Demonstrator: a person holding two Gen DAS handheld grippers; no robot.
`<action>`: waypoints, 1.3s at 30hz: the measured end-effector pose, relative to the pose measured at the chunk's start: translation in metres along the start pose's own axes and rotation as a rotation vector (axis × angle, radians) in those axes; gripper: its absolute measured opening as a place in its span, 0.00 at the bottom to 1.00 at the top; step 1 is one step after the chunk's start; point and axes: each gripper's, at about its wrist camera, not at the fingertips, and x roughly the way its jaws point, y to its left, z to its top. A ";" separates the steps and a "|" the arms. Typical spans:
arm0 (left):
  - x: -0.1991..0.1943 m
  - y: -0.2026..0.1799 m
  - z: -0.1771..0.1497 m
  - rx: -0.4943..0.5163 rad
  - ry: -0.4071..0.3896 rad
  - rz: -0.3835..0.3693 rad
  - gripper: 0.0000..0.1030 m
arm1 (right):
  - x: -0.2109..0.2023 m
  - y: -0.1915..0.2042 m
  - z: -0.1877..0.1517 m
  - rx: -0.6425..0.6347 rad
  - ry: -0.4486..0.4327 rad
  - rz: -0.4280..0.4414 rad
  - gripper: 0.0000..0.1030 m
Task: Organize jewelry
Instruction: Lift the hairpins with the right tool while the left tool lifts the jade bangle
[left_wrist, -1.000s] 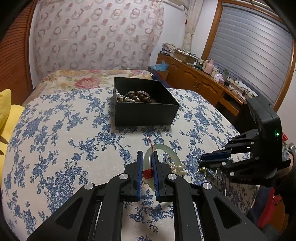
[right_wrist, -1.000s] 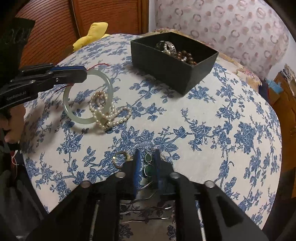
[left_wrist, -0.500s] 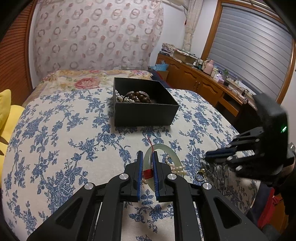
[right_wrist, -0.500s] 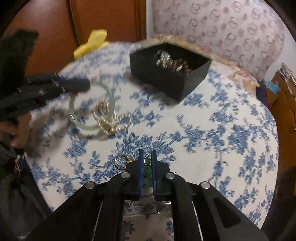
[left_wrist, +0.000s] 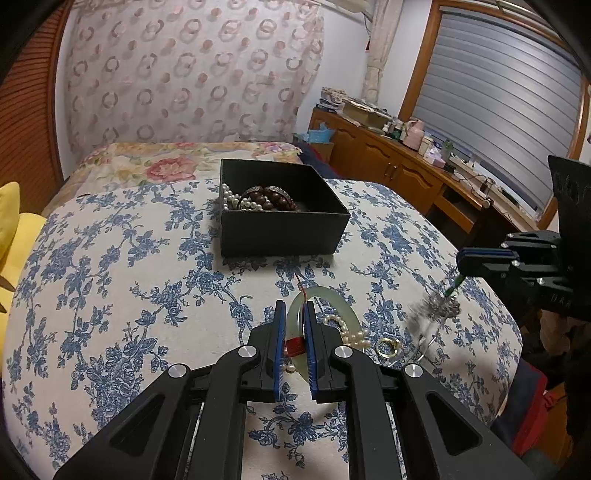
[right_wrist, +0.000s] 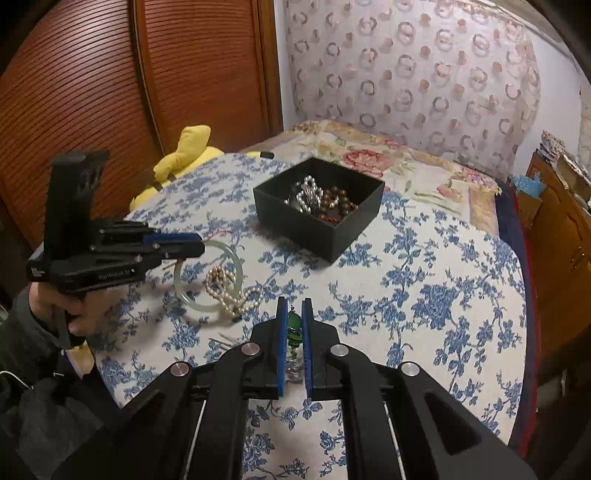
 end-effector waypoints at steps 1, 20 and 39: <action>0.000 0.000 0.000 0.001 0.000 0.001 0.08 | -0.003 0.001 0.002 -0.001 -0.014 -0.003 0.08; 0.000 -0.006 0.000 0.010 0.002 -0.003 0.08 | 0.006 -0.041 -0.070 0.173 0.058 -0.124 0.08; -0.001 -0.008 0.001 0.016 -0.001 -0.003 0.08 | -0.028 -0.018 -0.050 0.114 -0.044 -0.086 0.09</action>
